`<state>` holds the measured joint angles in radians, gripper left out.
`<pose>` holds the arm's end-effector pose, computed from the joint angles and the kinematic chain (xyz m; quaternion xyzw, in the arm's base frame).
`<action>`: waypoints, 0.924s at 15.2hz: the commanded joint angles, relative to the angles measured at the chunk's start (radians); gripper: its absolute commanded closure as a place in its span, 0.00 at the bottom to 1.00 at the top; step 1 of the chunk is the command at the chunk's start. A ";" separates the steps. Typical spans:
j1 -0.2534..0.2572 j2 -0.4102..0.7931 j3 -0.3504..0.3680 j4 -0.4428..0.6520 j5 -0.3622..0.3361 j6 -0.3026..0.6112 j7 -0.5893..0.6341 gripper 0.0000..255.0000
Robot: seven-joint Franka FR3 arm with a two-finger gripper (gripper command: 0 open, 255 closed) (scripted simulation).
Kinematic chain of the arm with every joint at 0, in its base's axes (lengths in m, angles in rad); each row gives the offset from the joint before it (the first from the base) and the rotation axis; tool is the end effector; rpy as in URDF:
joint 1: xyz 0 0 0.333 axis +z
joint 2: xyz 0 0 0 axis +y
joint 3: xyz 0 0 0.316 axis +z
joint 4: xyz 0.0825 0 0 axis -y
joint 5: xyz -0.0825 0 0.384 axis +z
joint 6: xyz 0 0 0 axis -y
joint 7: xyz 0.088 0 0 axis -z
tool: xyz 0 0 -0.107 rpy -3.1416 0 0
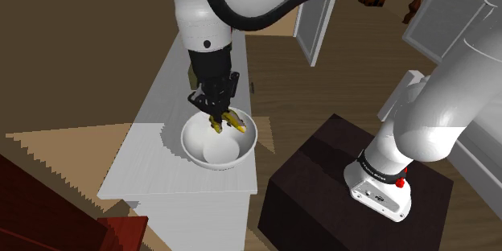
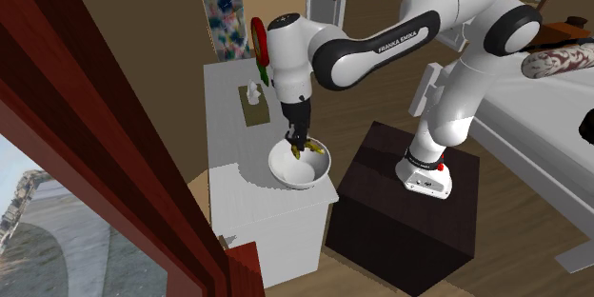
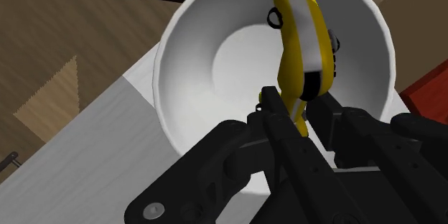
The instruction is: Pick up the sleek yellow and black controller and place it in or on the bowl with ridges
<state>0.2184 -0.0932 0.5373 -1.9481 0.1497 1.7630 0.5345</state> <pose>0.3680 0.3748 0.5055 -0.9934 -0.0899 0.0708 0.0079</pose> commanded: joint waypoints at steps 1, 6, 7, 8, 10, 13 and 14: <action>0.001 -0.001 0.001 -0.029 0.002 0.028 -0.002 1.00; 0.002 0.004 0.003 -0.052 0.001 0.056 -0.003 1.00; 0.002 0.004 0.003 -0.052 0.001 0.056 -0.003 1.00; 0.002 0.004 0.003 -0.052 0.001 0.056 -0.003 1.00; 0.002 0.004 0.003 -0.052 0.001 0.056 -0.003 1.00; 0.002 0.004 0.003 -0.052 0.001 0.056 -0.003 0.00; 0.002 0.004 0.003 -0.052 0.001 0.056 -0.003 0.00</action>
<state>0.2203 -0.0893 0.5402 -2.0002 0.1502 1.8190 0.5313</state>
